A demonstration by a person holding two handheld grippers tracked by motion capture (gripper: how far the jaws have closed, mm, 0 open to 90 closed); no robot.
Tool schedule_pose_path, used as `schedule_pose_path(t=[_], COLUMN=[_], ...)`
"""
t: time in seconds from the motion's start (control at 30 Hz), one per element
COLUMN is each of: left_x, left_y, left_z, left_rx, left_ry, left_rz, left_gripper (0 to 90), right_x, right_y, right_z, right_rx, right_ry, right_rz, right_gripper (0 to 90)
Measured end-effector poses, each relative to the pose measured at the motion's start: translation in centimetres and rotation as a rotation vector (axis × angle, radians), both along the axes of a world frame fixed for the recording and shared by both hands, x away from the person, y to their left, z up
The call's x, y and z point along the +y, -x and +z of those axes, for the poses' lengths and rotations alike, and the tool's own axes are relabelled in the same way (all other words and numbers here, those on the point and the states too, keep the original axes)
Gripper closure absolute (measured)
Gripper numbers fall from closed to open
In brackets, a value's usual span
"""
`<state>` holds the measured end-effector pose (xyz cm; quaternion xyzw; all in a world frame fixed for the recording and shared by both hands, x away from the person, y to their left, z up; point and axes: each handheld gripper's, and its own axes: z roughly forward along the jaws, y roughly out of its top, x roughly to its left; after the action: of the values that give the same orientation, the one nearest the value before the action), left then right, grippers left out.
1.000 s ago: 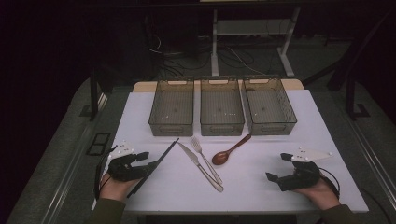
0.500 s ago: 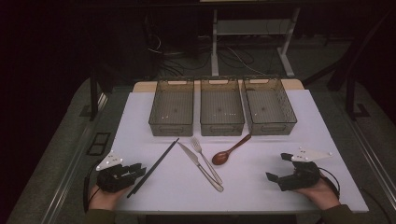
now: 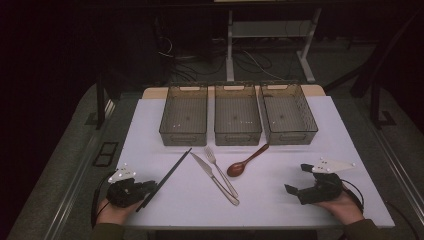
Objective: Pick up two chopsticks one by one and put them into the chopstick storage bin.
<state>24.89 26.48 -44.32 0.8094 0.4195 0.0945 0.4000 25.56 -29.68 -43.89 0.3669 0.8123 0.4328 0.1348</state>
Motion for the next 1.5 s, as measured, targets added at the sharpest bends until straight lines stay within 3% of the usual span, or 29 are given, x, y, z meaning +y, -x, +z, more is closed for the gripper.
schedule_pose_path(t=[0.43,0.73,1.33,1.5], left_x=[-0.07,-0.73,-0.83,-0.75], left_y=[-0.07,0.23,0.10,0.19], left_z=[-0.21,-0.25,0.02,0.53], left_rx=[0.001,-0.048,-0.020,-0.030], left_ry=[-0.034,-0.124,-0.123,-0.101], left_rz=[-0.005,-0.021,0.020,0.032], left_gripper=[81.3,82.9,85.1,85.2], right_x=[-0.04,-0.06,-0.12,-0.11], right_y=[0.02,0.02,0.07,0.05], right_z=[0.04,0.05,0.12,0.10], right_rx=[-0.003,-0.004,-0.006,-0.006], right_ry=[-0.002,-0.003,-0.006,-0.004], right_rz=[-0.002,-0.002,-0.002,-0.002], right_gripper=[3.3,3.3,3.3,3.3])
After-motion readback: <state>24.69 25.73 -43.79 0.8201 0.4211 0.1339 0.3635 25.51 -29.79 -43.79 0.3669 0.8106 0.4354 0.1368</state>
